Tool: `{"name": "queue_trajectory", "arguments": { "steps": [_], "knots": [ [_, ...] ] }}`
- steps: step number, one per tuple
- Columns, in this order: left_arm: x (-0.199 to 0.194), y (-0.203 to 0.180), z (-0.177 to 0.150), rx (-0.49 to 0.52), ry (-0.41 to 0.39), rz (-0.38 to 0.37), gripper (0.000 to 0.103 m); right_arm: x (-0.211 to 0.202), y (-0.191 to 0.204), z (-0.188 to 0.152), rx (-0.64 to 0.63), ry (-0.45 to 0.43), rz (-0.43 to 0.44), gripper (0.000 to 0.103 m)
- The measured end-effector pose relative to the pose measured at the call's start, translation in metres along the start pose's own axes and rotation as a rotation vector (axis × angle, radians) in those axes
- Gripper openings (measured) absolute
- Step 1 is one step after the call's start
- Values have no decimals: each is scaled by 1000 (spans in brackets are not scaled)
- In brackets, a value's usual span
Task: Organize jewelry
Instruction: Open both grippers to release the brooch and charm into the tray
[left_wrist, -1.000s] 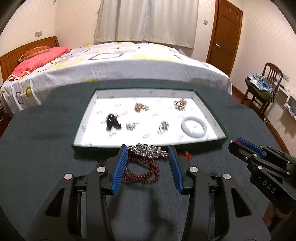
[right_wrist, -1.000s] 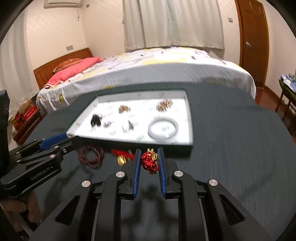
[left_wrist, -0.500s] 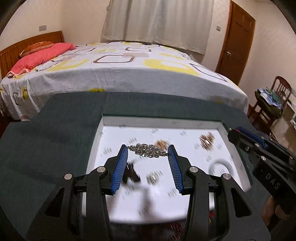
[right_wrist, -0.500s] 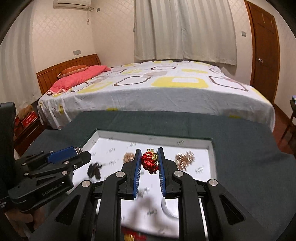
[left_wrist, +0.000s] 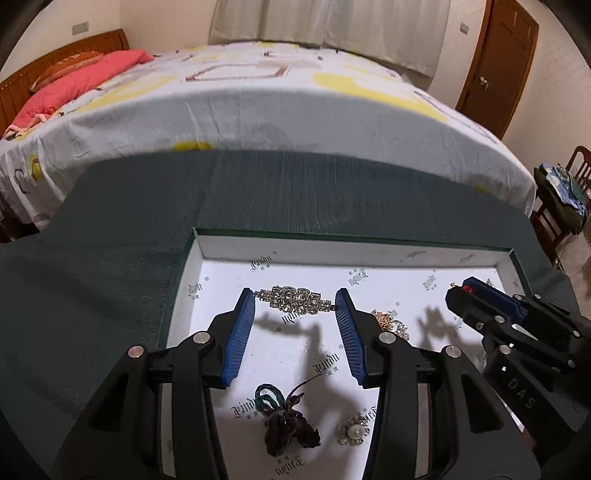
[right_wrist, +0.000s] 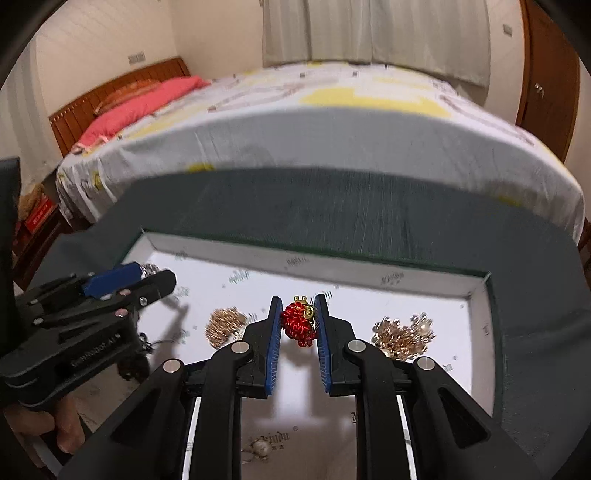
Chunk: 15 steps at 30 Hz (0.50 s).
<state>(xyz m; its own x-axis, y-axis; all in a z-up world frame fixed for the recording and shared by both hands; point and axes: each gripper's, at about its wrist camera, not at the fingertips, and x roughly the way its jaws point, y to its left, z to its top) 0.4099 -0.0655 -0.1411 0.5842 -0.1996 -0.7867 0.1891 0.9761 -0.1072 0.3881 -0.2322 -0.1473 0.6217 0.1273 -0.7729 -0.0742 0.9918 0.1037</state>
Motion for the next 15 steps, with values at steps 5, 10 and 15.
{"name": "queue_trajectory", "arguments": {
  "steps": [5, 10, 15],
  "knots": [
    [12, 0, -2, 12, 41, 6, 45, 10, -3, -3, 18, 54, 8, 19],
    [13, 0, -2, 4, 37, 7, 59, 12, -1, -4, 7, 73, 11, 38],
    [12, 0, -1, 7, 27, 8, 69, 5, -1, -3, 10, 27, -2, 53]
  ]
}}
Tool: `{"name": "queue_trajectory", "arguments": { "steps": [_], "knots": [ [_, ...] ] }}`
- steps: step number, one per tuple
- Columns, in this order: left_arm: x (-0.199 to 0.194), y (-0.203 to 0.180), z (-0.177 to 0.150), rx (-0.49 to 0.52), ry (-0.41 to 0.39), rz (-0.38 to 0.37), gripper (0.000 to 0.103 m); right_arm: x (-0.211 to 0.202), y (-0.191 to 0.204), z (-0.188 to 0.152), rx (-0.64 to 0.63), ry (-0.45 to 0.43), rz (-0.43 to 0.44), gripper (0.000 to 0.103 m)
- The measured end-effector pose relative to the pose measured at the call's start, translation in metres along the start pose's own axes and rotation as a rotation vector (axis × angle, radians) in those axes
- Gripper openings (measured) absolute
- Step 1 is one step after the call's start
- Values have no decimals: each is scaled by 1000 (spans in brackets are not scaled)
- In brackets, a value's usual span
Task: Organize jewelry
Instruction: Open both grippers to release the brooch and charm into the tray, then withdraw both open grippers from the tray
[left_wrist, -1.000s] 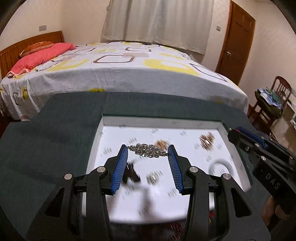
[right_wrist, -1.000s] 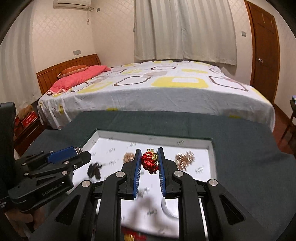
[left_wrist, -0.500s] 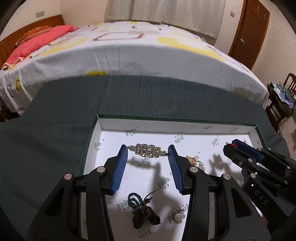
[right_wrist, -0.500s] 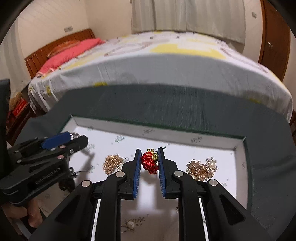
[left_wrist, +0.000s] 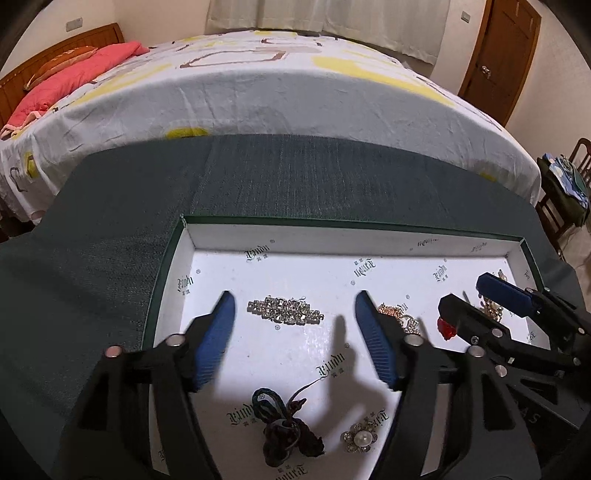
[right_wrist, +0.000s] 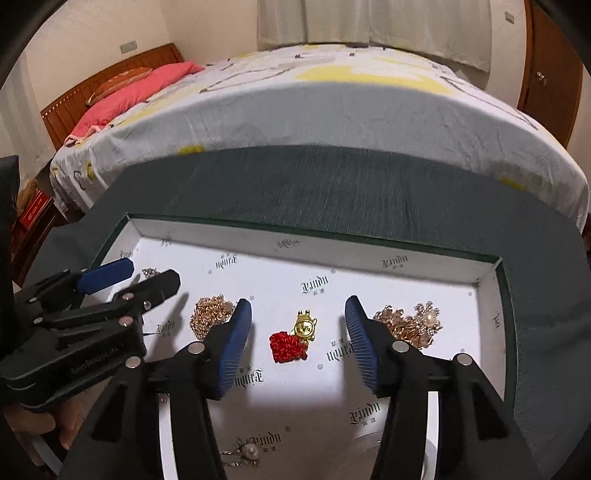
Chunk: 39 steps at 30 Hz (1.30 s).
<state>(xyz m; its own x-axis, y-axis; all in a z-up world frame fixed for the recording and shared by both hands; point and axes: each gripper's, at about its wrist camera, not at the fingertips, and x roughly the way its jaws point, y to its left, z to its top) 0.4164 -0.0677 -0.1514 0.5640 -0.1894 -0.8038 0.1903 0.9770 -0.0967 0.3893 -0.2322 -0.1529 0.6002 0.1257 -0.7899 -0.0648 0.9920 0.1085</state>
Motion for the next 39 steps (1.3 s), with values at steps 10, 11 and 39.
{"name": "queue_trajectory", "arguments": {
  "steps": [10, 11, 39],
  "knots": [
    [-11, -5, -1, 21, -59, 21, 75, -7, -6, 0, 24, -48, -21, 53],
    [-13, -6, -1, 23, -67, 24, 76, -8, -6, 0, 29, -52, -26, 56],
    [-85, -13, -23, 27, -185, 57, 84, -74, 0, -26, 17, -218, -97, 77]
  ]
}}
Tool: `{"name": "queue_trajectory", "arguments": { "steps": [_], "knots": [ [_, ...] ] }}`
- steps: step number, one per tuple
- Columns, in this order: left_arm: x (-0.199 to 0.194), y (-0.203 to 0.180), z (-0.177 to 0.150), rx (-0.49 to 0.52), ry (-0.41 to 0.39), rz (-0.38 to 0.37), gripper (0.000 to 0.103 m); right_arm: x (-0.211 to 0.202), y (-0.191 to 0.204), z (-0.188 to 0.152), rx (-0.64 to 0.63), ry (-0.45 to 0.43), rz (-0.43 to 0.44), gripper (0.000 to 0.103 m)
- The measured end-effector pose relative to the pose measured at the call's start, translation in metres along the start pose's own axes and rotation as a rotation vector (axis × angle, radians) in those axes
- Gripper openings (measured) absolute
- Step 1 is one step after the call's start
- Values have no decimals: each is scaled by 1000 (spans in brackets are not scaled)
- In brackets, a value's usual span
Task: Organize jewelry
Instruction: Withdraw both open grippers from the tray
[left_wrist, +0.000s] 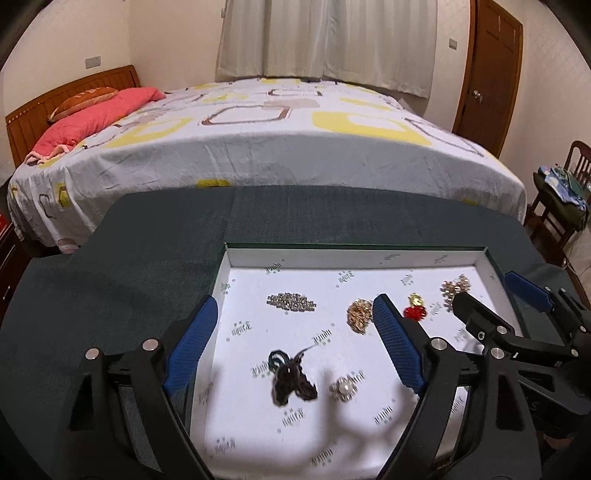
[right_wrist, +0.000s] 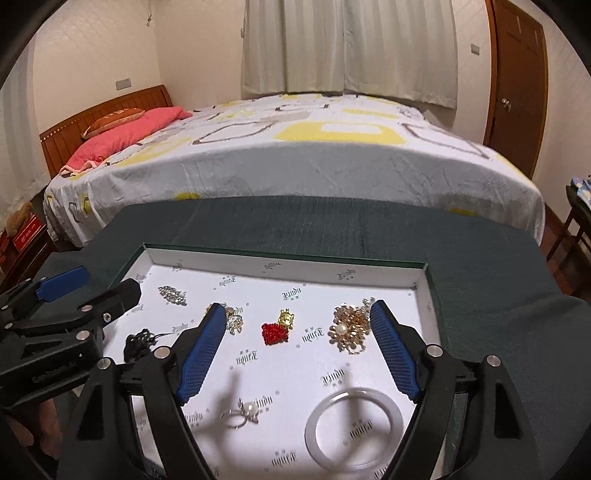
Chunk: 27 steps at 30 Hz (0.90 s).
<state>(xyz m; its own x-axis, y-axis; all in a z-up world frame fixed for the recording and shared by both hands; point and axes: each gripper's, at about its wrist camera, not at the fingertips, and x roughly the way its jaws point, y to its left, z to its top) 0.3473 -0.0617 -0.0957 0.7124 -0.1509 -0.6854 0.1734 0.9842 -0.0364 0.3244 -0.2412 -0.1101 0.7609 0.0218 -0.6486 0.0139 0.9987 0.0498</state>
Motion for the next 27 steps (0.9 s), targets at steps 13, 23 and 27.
{"name": "queue_trajectory", "arguments": {
  "steps": [13, 23, 27],
  "knots": [
    [-77, -10, -45, -20, -74, -4, 88, -76, -5, -42, 7, -74, -11, 80],
    [-96, -17, -96, -64, -27, -19, 88, -110, -16, -95, 11, -44, -16, 80],
    [-87, -22, -114, -72, 23, -25, 88, -110, -27, -116, 27, -11, -21, 80]
  ]
}}
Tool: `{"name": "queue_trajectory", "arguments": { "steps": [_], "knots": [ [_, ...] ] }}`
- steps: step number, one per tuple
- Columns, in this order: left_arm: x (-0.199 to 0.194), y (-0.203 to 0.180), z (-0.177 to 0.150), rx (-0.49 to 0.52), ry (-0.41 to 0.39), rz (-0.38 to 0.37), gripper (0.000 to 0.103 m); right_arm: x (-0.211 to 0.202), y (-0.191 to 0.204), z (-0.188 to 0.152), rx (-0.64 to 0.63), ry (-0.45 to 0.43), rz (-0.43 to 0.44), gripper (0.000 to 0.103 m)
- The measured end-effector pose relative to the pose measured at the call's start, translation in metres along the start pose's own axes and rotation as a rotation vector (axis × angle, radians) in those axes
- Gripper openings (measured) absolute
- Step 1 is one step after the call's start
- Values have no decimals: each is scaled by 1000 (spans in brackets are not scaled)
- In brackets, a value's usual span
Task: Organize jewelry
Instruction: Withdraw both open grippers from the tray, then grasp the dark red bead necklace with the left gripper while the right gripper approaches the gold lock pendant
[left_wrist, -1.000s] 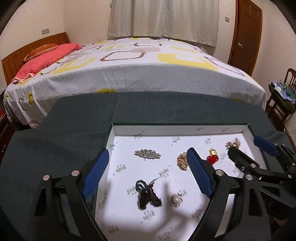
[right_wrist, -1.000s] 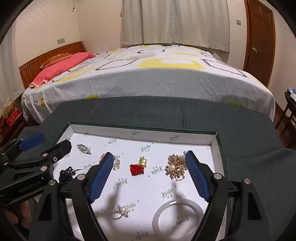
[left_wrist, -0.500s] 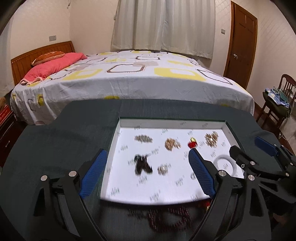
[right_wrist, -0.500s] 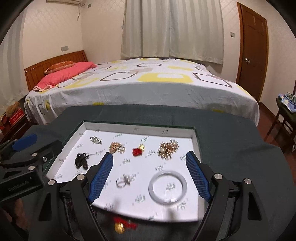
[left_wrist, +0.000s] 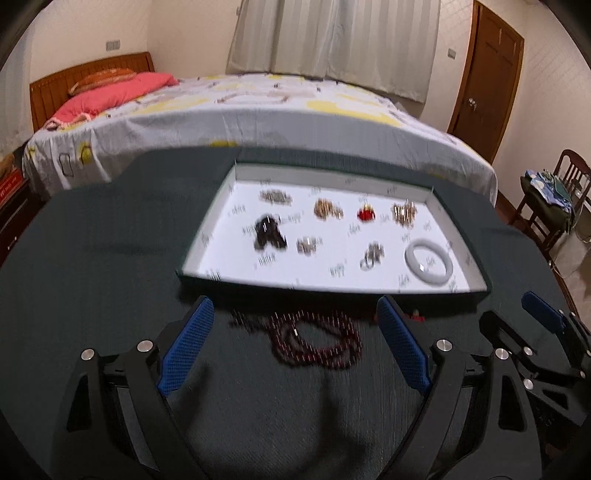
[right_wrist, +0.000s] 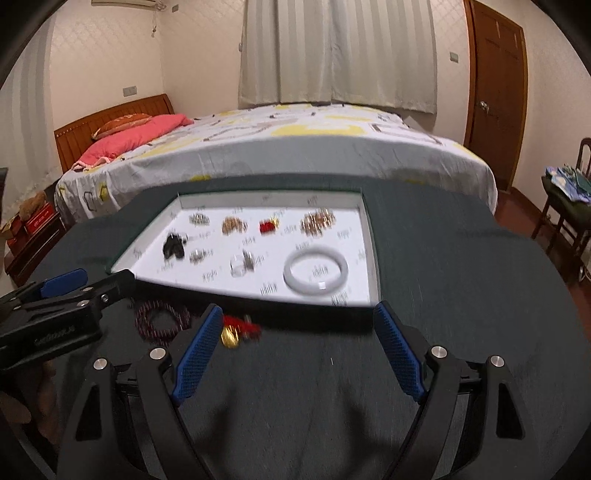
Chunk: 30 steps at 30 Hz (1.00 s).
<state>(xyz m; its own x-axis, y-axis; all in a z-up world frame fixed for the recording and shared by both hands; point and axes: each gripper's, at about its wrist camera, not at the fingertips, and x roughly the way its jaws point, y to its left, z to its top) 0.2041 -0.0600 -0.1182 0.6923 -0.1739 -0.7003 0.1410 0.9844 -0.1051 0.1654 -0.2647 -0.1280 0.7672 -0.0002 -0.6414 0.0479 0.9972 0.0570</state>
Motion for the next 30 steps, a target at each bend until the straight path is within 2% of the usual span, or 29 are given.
{"name": "queue_trajectory", "arguments": {
  "steps": [13, 22, 26, 29, 30],
  "knots": [
    [43, -19, -18, 52, 97, 8, 88, 10, -21, -23, 67, 43, -3, 80],
    [61, -10, -21, 57, 143, 73, 88, 14, -21, -26, 73, 51, 4, 80],
    [59, -4, -20, 49, 142, 40, 89, 15, -21, -27, 74, 56, 5, 80],
    [56, 0, -20, 50, 130, 26, 81, 16, -19, -27, 68, 59, 5, 80],
    [55, 1, -20, 49, 124, 21, 73, 16, -19, -27, 67, 59, 5, 80]
  ]
}}
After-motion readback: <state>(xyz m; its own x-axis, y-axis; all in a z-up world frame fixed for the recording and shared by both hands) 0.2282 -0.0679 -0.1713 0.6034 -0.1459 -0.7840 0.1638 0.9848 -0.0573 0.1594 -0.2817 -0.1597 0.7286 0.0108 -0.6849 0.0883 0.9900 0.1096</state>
